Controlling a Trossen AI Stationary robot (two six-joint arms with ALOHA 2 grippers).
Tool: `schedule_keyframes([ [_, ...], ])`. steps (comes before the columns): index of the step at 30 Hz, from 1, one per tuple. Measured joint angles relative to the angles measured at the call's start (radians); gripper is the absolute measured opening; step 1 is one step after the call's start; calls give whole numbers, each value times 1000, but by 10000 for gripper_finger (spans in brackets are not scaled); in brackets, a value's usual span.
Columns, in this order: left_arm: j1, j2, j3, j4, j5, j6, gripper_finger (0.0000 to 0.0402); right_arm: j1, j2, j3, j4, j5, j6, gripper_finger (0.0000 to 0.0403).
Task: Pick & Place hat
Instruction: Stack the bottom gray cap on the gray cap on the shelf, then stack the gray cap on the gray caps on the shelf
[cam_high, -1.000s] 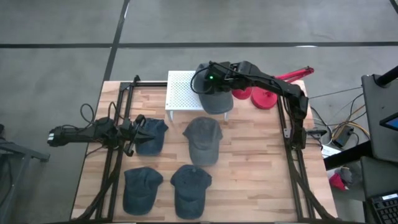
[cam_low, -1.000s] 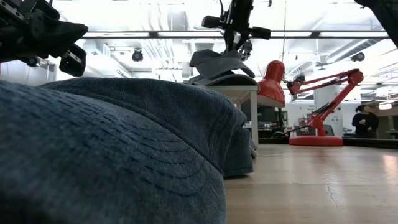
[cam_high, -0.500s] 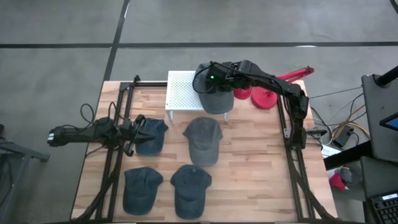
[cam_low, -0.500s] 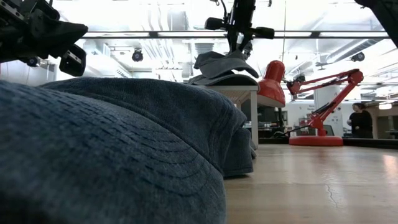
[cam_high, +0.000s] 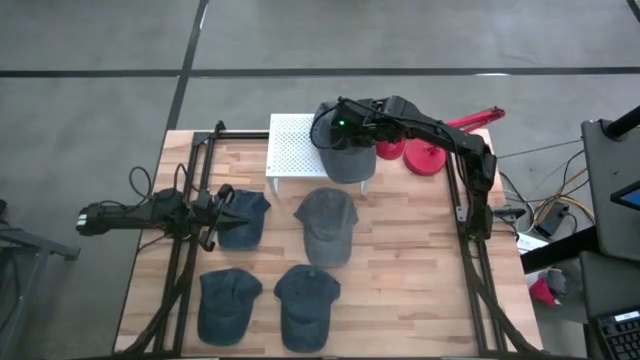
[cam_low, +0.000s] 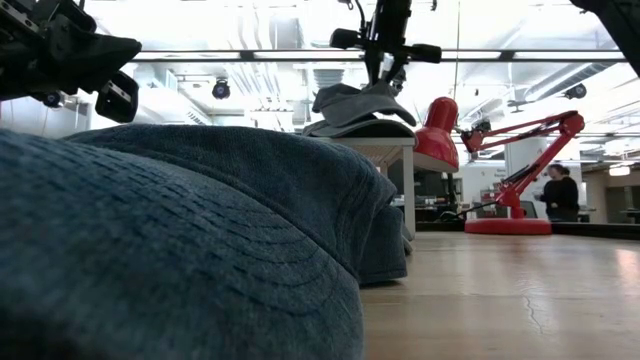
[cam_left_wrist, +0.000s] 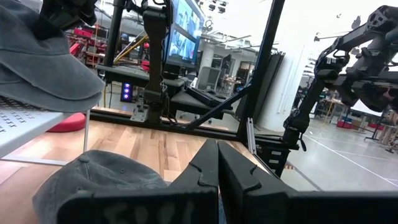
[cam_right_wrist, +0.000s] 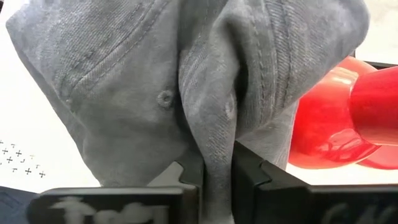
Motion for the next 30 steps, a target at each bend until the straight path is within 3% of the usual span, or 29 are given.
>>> schedule_keyframes([
  [16, 0, 0, 0, 0, 0, 0, 0, -1, -1, 6, 0, -49, 1, 148],
  [24, 0, 0, 0, 0, 0, 0, 0, 2, -6, 80, -50, -122, -1, 160],
  [30, 0, 0, 0, 0, 0, 2, 0, 32, -6, 149, -69, -240, -22, 150],
])
